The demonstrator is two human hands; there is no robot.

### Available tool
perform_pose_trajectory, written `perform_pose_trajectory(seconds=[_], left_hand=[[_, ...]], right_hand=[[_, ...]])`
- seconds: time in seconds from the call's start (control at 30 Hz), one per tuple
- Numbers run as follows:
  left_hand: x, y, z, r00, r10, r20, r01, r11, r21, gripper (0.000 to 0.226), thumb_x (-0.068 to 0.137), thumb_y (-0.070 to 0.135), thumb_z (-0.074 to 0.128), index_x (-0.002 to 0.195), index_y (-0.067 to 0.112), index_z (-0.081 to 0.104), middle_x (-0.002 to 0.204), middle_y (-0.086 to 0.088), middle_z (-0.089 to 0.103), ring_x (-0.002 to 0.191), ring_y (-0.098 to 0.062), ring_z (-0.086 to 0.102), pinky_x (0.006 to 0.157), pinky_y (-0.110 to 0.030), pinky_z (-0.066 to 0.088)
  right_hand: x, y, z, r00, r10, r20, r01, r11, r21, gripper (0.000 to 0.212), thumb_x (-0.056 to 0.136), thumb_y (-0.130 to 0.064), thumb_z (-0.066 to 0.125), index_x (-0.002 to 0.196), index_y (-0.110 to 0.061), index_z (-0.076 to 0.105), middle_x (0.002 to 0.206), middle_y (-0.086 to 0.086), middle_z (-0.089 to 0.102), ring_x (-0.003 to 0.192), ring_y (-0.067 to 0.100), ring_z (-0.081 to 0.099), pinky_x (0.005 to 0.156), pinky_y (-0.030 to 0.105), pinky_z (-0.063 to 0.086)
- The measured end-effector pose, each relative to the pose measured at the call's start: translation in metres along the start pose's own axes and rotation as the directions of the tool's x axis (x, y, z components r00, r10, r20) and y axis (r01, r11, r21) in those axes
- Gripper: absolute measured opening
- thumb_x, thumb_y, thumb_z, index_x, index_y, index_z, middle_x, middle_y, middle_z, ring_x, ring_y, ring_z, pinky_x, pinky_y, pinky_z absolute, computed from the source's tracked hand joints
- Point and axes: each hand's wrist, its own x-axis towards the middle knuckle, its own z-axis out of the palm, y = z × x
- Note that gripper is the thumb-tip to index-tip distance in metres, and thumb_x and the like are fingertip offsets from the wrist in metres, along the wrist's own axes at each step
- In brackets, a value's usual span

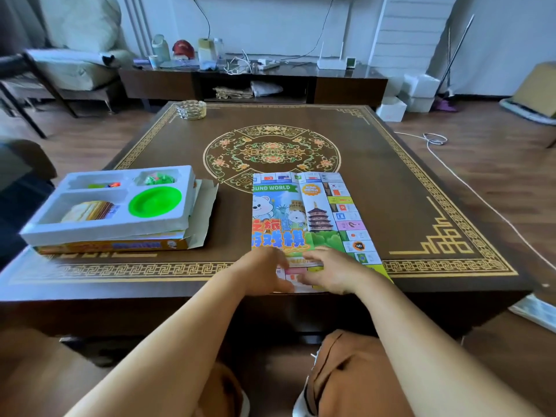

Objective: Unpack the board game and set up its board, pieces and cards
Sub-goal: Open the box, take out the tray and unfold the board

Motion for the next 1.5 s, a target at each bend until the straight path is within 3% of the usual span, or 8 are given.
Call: perform_pose_trajectory(seconds=[0.27,0.4,0.5,0.6,0.77,0.9,1.13,1.5], left_hand=[[-0.01,0.003,0.006,0.923,0.075,-0.377,-0.024,0.99,0.138,0.026,0.093,0.028,0.045,0.089,0.014,0.065,0.092,-0.004,0.066,0.084,-0.029,0.059,0.071,-0.034,0.049],[-0.006,0.004,0.005,0.762,0.021,-0.647,-0.073,0.996,-0.053,0.037,0.085,0.028,0.06,0.12,0.016,0.06,0.129,-0.004,0.057,0.119,-0.026,0.053,0.097,-0.036,0.041],[-0.004,0.015,-0.01,0.752,-0.465,-0.467,0.131,0.8,-0.585,0.075,0.083,0.024,0.068,0.144,0.013,0.027,0.146,-0.005,0.038,0.132,-0.022,0.039,0.104,-0.033,0.034],[0.005,0.033,-0.025,0.781,-0.58,-0.232,0.093,0.475,-0.875,0.034,0.088,0.013,0.055,0.121,0.007,0.054,0.109,-0.011,0.064,0.105,-0.03,0.06,0.082,-0.035,0.048],[0.006,0.073,-0.068,0.763,-0.421,-0.491,-0.105,0.669,-0.736,0.033,0.089,0.007,0.038,0.11,0.018,0.06,0.098,-0.002,0.065,0.089,-0.022,0.059,0.072,-0.026,0.043],[0.005,0.099,-0.115,0.708,-0.244,-0.662,-0.184,0.841,-0.508,0.056,0.094,0.005,0.034,0.14,0.036,0.04,0.12,0.001,0.063,0.107,-0.024,0.057,0.078,-0.025,0.039],[-0.01,0.121,-0.142,0.624,0.13,-0.77,-0.282,0.957,-0.067,0.082,0.08,-0.014,0.038,0.145,0.035,0.032,0.151,0.014,0.033,0.129,-0.016,0.045,0.096,-0.021,0.039],[0.027,0.109,-0.053,0.887,0.289,-0.359,-0.186,0.937,0.295,0.076,0.088,-0.006,0.035,0.152,0.024,0.007,0.16,0.001,0.006,0.147,-0.016,0.007,0.116,-0.027,0.006]], right_hand=[[0.001,-0.02,0.003,0.99,-0.088,-0.111,0.062,0.974,-0.22,0.045,0.09,-0.028,0.051,0.134,-0.034,0.049,0.145,-0.004,0.044,0.129,0.023,0.044,0.104,0.036,0.04],[-0.001,-0.029,-0.003,0.929,-0.104,-0.356,0.008,0.966,-0.259,0.033,0.094,-0.018,0.041,0.118,-0.032,0.059,0.116,0.008,0.064,0.104,0.032,0.06,0.079,0.034,0.046],[-0.003,-0.032,-0.018,0.868,-0.114,-0.483,0.011,0.977,-0.212,0.039,0.095,-0.015,0.036,0.125,-0.034,0.054,0.117,0.01,0.064,0.102,0.033,0.06,0.074,0.034,0.044],[-0.007,-0.035,-0.033,0.843,-0.101,-0.529,0.012,0.985,-0.169,0.041,0.096,-0.014,0.037,0.129,-0.034,0.053,0.124,0.01,0.062,0.109,0.033,0.058,0.082,0.035,0.046],[-0.02,-0.037,-0.071,0.698,-0.104,-0.708,0.132,0.991,-0.015,0.05,0.092,-0.005,0.037,0.128,-0.032,0.058,0.131,0.004,0.06,0.116,0.033,0.057,0.094,0.039,0.048],[-0.038,-0.037,-0.111,0.43,-0.238,-0.871,0.256,0.957,-0.135,0.045,0.09,-0.002,0.04,0.122,-0.024,0.064,0.122,0.001,0.066,0.105,0.036,0.061,0.085,0.045,0.054],[-0.076,-0.03,-0.15,0.187,-0.303,-0.934,0.198,0.943,-0.267,0.051,0.077,0.017,0.043,0.107,-0.012,0.072,0.111,0.004,0.071,0.095,0.035,0.063,0.085,0.037,0.045],[-0.06,0.054,-0.101,0.705,-0.073,-0.705,-0.096,0.976,-0.197,0.062,0.083,0.009,0.038,0.126,-0.03,0.059,0.125,-0.001,0.063,0.113,0.027,0.053,0.094,0.031,0.043]])
